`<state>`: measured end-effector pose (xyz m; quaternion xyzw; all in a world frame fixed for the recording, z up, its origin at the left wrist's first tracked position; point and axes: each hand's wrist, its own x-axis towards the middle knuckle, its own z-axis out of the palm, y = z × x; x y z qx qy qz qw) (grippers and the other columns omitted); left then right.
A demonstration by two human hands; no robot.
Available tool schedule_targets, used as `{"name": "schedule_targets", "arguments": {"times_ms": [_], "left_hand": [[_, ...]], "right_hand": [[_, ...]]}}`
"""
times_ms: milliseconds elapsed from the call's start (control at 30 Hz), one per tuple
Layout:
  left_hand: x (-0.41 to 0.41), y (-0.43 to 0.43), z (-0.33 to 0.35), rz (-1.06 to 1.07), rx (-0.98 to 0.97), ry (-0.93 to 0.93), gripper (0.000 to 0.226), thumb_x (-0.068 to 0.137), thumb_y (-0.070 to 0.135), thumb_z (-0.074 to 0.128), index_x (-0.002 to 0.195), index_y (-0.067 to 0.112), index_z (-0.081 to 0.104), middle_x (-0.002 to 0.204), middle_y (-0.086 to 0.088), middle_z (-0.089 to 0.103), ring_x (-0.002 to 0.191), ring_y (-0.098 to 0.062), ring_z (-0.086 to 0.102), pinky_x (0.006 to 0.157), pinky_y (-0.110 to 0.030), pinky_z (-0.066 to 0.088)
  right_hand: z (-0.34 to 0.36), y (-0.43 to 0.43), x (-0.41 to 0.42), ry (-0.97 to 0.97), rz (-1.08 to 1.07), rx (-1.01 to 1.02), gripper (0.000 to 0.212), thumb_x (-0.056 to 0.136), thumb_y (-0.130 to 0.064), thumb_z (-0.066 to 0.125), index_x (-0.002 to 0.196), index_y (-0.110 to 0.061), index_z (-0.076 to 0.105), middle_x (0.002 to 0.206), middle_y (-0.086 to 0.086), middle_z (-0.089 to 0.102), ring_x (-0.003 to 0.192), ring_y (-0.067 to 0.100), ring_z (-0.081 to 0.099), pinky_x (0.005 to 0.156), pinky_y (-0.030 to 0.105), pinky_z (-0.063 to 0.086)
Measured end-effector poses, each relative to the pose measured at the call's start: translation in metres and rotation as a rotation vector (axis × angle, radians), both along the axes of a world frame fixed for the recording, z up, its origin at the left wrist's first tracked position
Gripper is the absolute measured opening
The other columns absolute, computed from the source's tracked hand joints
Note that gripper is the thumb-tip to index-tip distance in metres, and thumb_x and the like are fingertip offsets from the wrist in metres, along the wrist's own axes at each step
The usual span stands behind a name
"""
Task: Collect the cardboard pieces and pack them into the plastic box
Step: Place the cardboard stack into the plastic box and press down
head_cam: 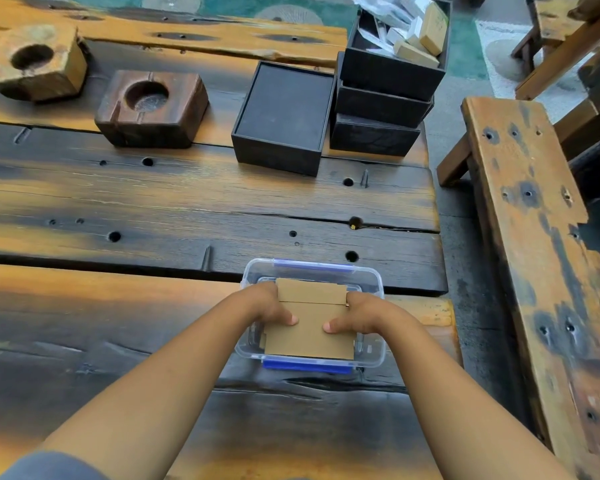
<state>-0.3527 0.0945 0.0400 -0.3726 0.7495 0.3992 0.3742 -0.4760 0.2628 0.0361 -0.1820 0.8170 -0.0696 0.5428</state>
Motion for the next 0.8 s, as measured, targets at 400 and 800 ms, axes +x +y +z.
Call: {"name": "schedule_targets", "arguments": {"times_ms": [400, 800], "left_hand": [[0.018, 0.023, -0.006, -0.091, -0.061, 0.068, 0.093, 0.078, 0.049, 0.075, 0.150, 0.013, 0.028, 0.146, -0.008, 0.050, 0.129, -0.026, 0.052, 0.108, -0.039, 0.044], [0.044, 0.035, -0.028, -0.031, -0.222, 0.349, 0.087, 0.072, 0.059, 0.073, 0.137, 0.011, 0.043, 0.133, -0.007, 0.056, 0.119, -0.023, 0.056, 0.098, -0.034, 0.047]], "right_hand": [[0.001, 0.009, 0.018, 0.116, 0.043, 0.000, 0.084, 0.073, -0.054, 0.077, 0.138, -0.011, 0.046, 0.136, 0.008, 0.053, 0.119, 0.024, 0.056, 0.103, 0.039, 0.048], [-0.008, 0.027, 0.044, 0.201, -0.064, -0.219, 0.130, 0.070, -0.056, 0.075, 0.154, -0.020, -0.018, 0.144, 0.006, 0.052, 0.124, 0.023, 0.054, 0.097, 0.032, 0.046]]}}
